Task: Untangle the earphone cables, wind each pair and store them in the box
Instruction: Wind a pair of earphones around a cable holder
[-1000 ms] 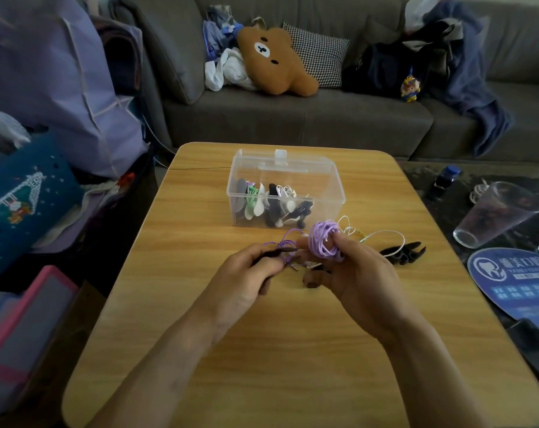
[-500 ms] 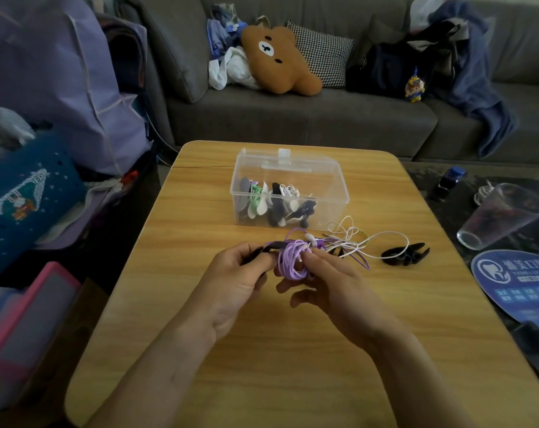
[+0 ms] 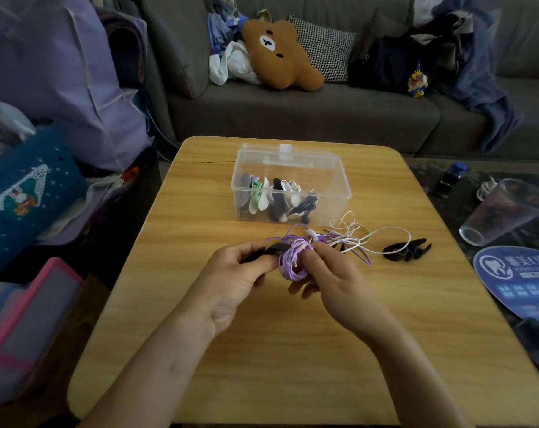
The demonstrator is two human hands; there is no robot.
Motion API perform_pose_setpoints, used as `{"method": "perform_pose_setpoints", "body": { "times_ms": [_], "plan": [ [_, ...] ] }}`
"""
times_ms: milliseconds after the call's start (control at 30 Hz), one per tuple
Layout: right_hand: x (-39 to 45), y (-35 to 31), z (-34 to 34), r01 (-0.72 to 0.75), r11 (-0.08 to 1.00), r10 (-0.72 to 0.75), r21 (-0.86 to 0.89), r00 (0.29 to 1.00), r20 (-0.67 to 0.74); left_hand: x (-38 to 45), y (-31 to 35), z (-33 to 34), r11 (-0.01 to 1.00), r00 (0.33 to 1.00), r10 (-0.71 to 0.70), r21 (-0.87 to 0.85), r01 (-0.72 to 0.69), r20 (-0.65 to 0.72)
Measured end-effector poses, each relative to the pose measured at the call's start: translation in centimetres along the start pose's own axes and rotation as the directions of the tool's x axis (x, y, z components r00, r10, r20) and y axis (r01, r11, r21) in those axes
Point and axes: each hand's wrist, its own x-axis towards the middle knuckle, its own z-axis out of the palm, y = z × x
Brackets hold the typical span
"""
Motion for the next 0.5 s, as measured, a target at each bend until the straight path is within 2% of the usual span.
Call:
{"method": "perform_pose_setpoints", "body": {
  "times_ms": [133, 233, 367, 500],
  "plan": [
    [-0.05, 0.07, 0.22, 0.016, 0.998, -0.011, -0.063, 0.997, 0.079, -0.17, 0.23, 0.21, 0.99, 0.993, -0.105, -0.094, 0.11, 0.052],
    [-0.04, 0.28, 0.4, -0.002, 0.994, 0.017, -0.112, 0.991, 0.131, -0.27, 0.04, 0.4, 0.985, 0.986, -0.138, -0.087, 0.147, 0.097],
    [-0.02, 0.3, 0.37, -0.023, 0.993, 0.039, -0.116, 0.99, 0.135, -0.37, 0.13, 0.34, 0.99, 0.982, -0.107, -0.078, 0.12, 0.154],
    [0.14, 0.58, 0.41, -0.03, 0.976, 0.051, -0.218, 0.995, 0.091, -0.46, 0.55, 0.14, 0.988, 0.964, -0.061, -0.123, 0.095, 0.26]
  ]
}}
